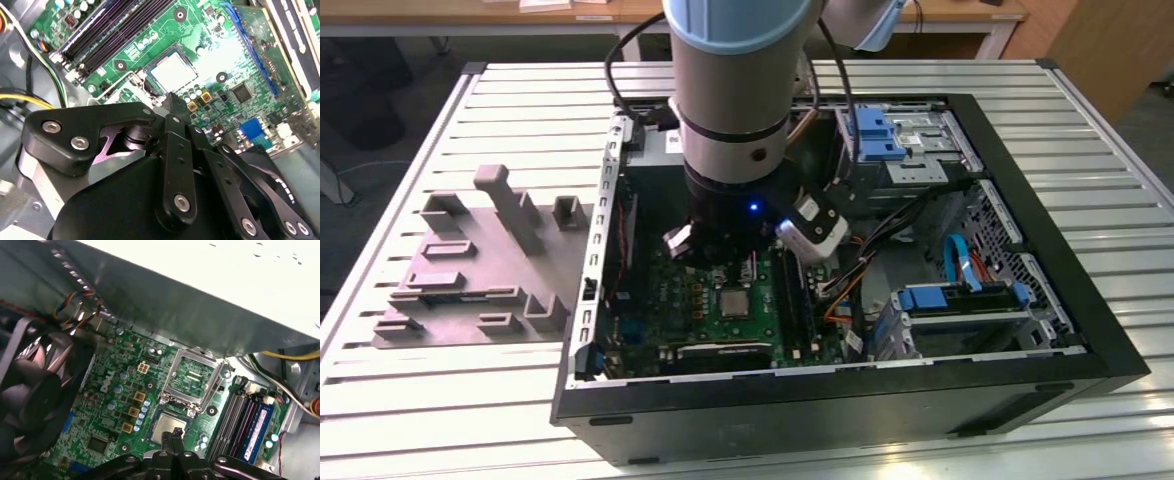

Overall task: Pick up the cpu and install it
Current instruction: 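Close the cpu cover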

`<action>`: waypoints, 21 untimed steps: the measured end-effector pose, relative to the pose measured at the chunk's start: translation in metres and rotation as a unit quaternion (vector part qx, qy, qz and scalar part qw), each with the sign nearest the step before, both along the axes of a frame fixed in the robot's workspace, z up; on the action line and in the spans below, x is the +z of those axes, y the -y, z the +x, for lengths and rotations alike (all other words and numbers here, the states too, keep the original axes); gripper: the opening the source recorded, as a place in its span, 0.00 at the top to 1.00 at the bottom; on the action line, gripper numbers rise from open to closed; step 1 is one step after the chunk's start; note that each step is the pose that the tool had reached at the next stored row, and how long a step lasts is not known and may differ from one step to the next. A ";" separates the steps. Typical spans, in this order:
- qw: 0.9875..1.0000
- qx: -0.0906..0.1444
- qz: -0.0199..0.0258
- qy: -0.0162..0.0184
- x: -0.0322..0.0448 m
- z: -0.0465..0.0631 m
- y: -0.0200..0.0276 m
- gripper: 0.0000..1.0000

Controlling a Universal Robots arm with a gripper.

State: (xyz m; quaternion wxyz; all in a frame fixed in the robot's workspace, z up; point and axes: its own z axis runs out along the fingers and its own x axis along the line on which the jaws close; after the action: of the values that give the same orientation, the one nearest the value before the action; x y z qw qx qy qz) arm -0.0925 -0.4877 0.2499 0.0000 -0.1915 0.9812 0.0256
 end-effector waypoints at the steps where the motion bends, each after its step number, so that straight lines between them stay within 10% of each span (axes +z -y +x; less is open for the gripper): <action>1: 1.000 0.010 0.000 0.000 0.0000 0.000 0.0000 0.89; 7: 0.998 0.064 0.000 0.000 -0.0002 0.000 0.0000 0.89; 15: 0.991 0.131 0.000 0.000 -0.0004 0.000 0.0000 0.89; 21: 0.991 0.132 0.000 0.000 -0.0004 0.000 0.0000 0.89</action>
State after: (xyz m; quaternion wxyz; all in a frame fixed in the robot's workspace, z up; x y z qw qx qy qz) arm -0.0925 -0.4877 0.2495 -0.0034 -0.3197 0.9472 0.0254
